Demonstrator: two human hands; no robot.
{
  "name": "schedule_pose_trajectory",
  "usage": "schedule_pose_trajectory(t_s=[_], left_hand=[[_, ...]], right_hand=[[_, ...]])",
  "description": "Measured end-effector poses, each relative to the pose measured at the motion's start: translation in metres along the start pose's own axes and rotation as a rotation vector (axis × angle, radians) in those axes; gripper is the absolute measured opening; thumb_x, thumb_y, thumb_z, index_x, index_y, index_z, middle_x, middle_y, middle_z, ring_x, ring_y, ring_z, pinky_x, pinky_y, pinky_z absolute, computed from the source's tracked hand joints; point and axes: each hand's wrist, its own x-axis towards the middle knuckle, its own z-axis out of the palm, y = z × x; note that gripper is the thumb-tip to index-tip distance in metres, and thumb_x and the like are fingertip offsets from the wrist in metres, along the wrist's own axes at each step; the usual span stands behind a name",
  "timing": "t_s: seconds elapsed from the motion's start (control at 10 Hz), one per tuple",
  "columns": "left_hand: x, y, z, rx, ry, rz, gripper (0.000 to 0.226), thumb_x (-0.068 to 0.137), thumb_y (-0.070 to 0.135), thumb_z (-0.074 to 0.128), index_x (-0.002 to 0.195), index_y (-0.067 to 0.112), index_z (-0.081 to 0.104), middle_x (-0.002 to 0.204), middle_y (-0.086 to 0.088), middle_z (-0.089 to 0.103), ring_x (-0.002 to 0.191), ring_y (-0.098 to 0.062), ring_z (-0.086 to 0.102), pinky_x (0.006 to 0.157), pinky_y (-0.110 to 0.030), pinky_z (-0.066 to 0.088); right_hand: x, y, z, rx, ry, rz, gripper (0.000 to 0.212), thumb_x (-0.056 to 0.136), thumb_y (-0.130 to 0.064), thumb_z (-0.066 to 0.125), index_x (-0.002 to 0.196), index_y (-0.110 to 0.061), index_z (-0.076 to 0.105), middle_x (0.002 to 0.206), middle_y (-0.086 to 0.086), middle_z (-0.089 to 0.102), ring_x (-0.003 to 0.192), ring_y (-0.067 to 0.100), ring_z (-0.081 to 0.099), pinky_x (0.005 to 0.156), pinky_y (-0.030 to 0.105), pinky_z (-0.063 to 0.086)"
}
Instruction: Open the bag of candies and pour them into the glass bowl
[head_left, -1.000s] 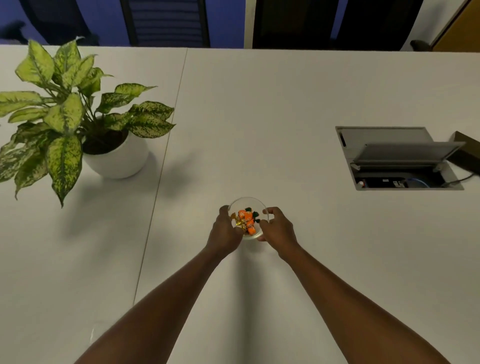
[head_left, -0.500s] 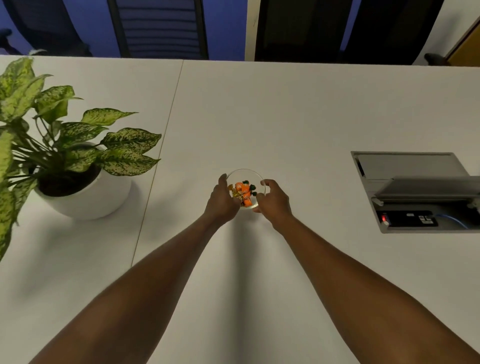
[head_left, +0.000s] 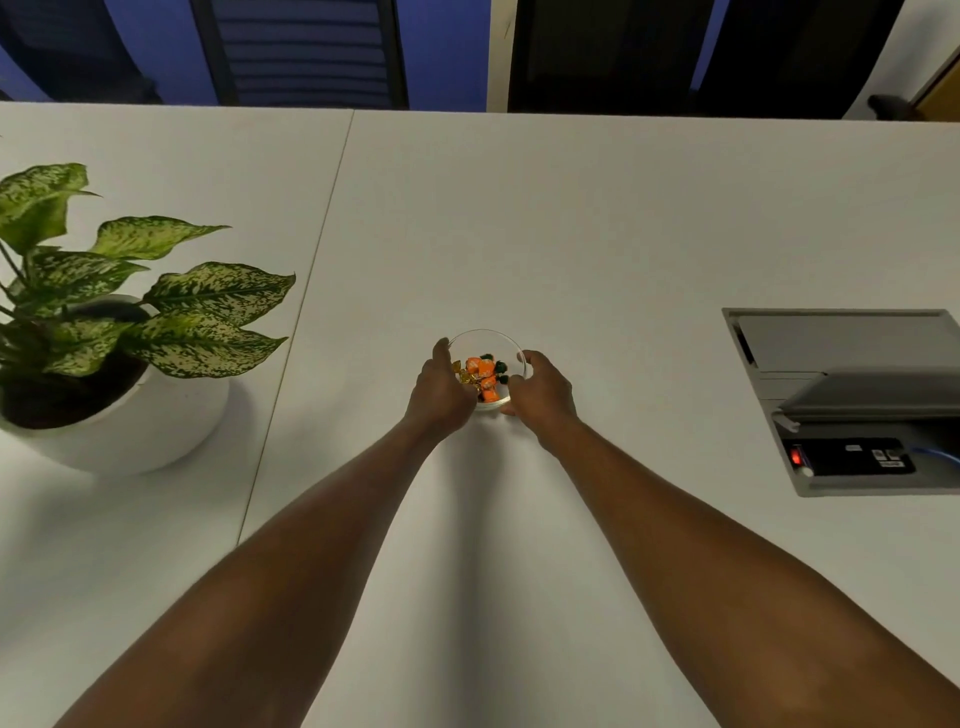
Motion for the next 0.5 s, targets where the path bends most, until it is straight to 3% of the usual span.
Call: schedule_pose_trajectory(t_s=[0.2, 0.4, 0.5], left_hand=[[0.004, -0.001, 0.002, 0.018, 0.001, -0.011, 0.077, 0.091, 0.016, 0.057, 0.158, 0.012, 0.018, 0.147, -0.021, 0.049, 0.132, -0.037, 0.051, 0.093, -0.034, 0.04], [-0.022, -0.005, -0.001, 0.01, 0.008, -0.06, 0.085, 0.095, 0.034, 0.059, 0.16, 0.01, 0.009, 0.155, -0.022, 0.039, 0.139, -0.037, 0.046, 0.107, -0.044, 0.042], [-0.053, -0.012, -0.004, 0.047, 0.009, -0.086, 0.087, 0.097, 0.037, 0.058, 0.161, 0.009, 0.007, 0.156, -0.023, 0.037, 0.14, -0.038, 0.044, 0.109, -0.046, 0.041]], right_hand=[[-0.002, 0.001, 0.0, -0.016, -0.015, -0.034, 0.052, 0.095, -0.025, 0.057, 0.145, -0.024, 0.047, 0.127, 0.013, 0.065, 0.078, 0.03, 0.078, 0.081, 0.044, 0.065], [-0.028, 0.014, -0.007, -0.148, -0.066, -0.031, 0.077, 0.095, -0.051, 0.059, 0.158, -0.02, 0.026, 0.134, 0.015, 0.065, 0.116, 0.036, 0.068, 0.101, 0.047, 0.055], [-0.058, 0.026, -0.017, -0.294, -0.073, -0.1, 0.076, 0.098, -0.047, 0.058, 0.159, -0.015, 0.026, 0.143, 0.019, 0.059, 0.13, 0.033, 0.058, 0.105, 0.039, 0.046]])
